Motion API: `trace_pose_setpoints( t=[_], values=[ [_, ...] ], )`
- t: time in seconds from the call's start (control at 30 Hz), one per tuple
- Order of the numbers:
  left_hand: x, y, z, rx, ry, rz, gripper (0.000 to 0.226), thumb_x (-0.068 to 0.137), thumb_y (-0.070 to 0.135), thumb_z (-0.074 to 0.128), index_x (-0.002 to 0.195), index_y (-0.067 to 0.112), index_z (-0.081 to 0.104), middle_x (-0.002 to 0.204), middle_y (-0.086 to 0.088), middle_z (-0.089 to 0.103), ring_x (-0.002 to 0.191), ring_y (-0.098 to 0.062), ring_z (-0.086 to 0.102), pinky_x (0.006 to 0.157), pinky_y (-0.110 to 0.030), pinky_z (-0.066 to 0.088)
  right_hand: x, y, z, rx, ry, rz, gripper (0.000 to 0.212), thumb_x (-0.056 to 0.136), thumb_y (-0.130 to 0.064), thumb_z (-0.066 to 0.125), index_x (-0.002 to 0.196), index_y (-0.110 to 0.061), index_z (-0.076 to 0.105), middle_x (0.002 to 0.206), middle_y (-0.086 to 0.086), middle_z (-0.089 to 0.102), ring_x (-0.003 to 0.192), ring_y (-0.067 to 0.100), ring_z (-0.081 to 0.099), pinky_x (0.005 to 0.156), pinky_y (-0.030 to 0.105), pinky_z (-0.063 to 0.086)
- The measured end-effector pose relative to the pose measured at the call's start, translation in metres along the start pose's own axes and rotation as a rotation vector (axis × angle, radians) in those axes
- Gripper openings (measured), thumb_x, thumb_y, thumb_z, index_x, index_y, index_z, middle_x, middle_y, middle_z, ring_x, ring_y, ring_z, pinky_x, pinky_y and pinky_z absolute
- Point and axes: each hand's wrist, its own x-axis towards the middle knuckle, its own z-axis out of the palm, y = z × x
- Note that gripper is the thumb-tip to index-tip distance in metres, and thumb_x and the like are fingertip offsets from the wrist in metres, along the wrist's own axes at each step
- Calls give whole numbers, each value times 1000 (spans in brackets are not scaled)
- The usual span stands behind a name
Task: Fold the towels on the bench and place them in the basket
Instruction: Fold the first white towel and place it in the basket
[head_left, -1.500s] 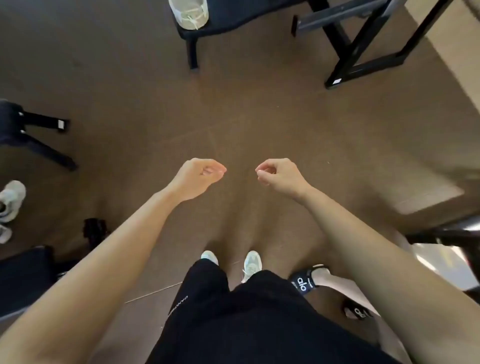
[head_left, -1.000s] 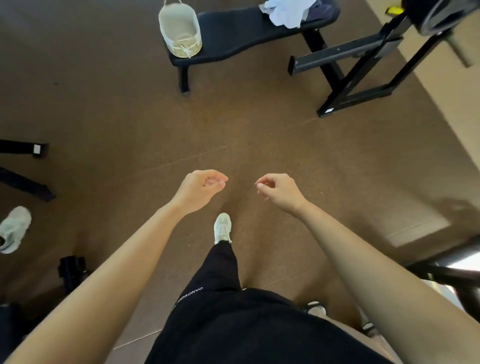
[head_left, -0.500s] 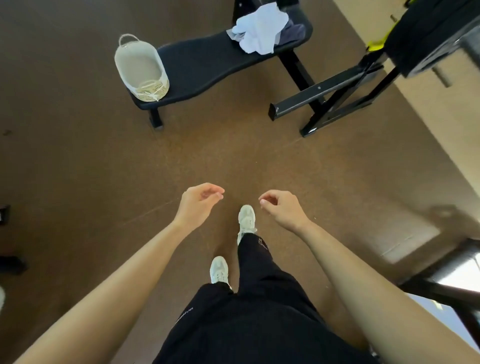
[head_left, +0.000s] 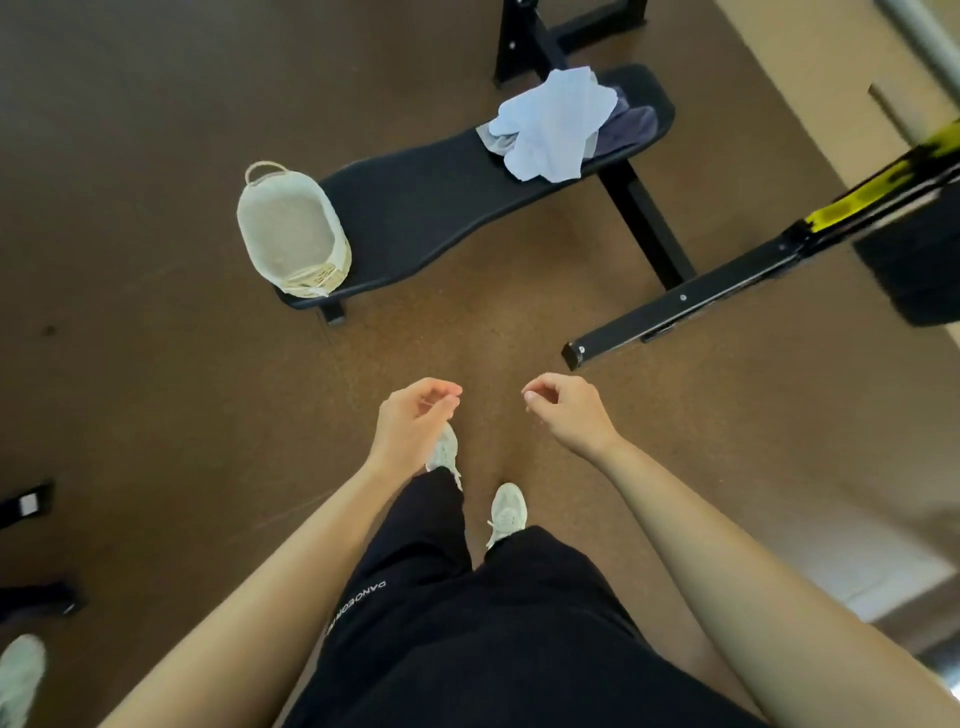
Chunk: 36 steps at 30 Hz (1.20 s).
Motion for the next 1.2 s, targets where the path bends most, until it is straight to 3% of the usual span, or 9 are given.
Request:
trace_pose_setpoints(
  t=[0.17, 0.3, 0.43, 0.6, 0.77, 0.93, 1.07, 1.13, 1.2],
  values=[
    [96, 21, -33, -34, 1, -27, 17, 98, 15, 64, 101, 25, 76, 97, 6, 76, 92, -13, 70, 83, -15, 51, 92, -42, -29, 44, -1, 28, 11, 96, -31, 61, 100, -30, 72, 94, -13, 72, 96, 14, 69, 91, 48, 58],
    [160, 40, -58, -51, -82, -33, 20, 98, 14, 64, 96, 30, 75, 92, 7, 76, 89, -10, 71, 86, -24, 53, 144, -84, -52, 77, -63, 49, 18, 100, -25, 61, 115, -22, 70, 102, -4, 73, 96, 14, 70, 94, 42, 58],
    [224, 60, -79, 8, -121, -33, 23, 98, 17, 63, 93, 37, 73, 91, 10, 75, 89, -13, 70, 91, -35, 57, 196, -106, -72, 113, -31, 66, 15, 100, -23, 62, 111, -21, 72, 96, -3, 75, 91, 13, 71, 90, 35, 58],
    [317, 106, -91, 24, -105, -8, 20, 100, 19, 63, 95, 35, 74, 93, 11, 75, 91, -13, 70, 91, -35, 57, 279, -118, -104, 153, 20, 110, 14, 98, -18, 62, 106, -17, 74, 92, -1, 76, 88, 15, 72, 86, 34, 59],
    [413, 144, -68, -4, -51, -38, 16, 102, 18, 60, 104, 22, 75, 96, 5, 75, 94, -13, 70, 92, -30, 56, 377, -118, -149, 116, 8, 130, 13, 98, -20, 63, 104, -17, 74, 87, -5, 75, 80, 4, 69, 83, 29, 56],
    [511, 175, -18, -158, -34, -169, 18, 100, 16, 61, 102, 23, 77, 92, 5, 78, 91, -15, 73, 88, -31, 57, 501, -104, -207, -39, -61, 117, 14, 93, -28, 63, 96, -22, 75, 89, -7, 75, 94, 18, 71, 93, 43, 56],
    [581, 184, 15, -294, -14, -276, 18, 99, 12, 59, 102, 17, 76, 95, -4, 78, 83, -14, 71, 77, -24, 52, 598, -98, -239, -186, -128, 126, 15, 94, -30, 62, 95, -21, 73, 91, -2, 74, 95, 22, 70, 89, 37, 54],
    [607, 180, 24, -344, -1, -327, 18, 99, 12, 59, 101, 18, 76, 95, -5, 77, 82, -13, 70, 77, -26, 52, 636, -98, -244, -228, -167, 127, 15, 95, -26, 62, 95, -16, 73, 90, -1, 72, 94, 23, 70, 83, 34, 53],
    [634, 172, 30, -363, 5, -371, 18, 99, 14, 60, 104, 18, 76, 95, -2, 77, 84, -13, 70, 83, -28, 55, 669, -97, -240, -230, -195, 131, 17, 96, -23, 62, 100, -10, 73, 94, 1, 71, 95, 24, 69, 86, 38, 55]
  ],
)
